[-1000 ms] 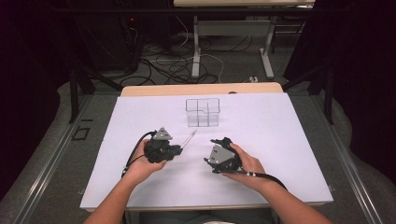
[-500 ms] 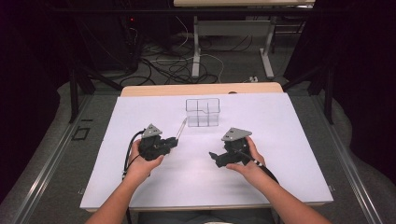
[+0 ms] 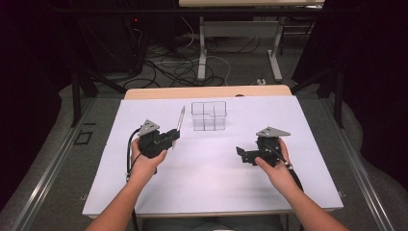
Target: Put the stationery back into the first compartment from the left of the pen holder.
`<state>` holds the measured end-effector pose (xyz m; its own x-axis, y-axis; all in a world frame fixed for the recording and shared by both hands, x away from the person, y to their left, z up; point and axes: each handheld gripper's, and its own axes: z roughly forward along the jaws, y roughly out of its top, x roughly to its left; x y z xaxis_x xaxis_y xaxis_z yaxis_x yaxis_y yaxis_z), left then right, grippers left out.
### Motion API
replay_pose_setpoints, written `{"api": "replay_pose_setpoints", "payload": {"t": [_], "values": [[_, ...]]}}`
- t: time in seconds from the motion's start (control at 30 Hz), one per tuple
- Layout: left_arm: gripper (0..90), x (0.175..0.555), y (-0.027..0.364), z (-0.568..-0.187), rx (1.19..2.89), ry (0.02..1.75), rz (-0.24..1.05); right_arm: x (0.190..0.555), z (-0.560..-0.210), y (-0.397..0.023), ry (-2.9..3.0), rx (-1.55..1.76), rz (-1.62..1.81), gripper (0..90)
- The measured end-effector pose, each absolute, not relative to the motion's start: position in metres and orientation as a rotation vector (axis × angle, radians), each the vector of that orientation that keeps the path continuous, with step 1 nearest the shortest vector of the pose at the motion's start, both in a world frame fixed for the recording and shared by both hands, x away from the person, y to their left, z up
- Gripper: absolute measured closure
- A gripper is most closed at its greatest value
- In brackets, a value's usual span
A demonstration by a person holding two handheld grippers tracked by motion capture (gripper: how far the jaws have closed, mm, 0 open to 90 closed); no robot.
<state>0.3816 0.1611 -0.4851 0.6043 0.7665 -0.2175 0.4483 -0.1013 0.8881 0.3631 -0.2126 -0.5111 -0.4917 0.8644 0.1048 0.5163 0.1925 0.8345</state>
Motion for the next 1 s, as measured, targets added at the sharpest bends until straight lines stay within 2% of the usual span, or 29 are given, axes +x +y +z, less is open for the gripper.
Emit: {"api": "replay_pose_setpoints", "payload": {"t": [0.5, 1.0], "values": [[79.6, 0.418, 0.130, -0.431, 1.655, 0.937, 0.424, 0.359, -0.513, -0.247, 1.984, 1.319, 1.188, 0.0], [79.6, 0.447, 0.105, -0.421, 1.619, 0.945, 0.498, 0.361, -0.522, -0.250, 1.973, 1.358, 1.207, 0.0]]}}
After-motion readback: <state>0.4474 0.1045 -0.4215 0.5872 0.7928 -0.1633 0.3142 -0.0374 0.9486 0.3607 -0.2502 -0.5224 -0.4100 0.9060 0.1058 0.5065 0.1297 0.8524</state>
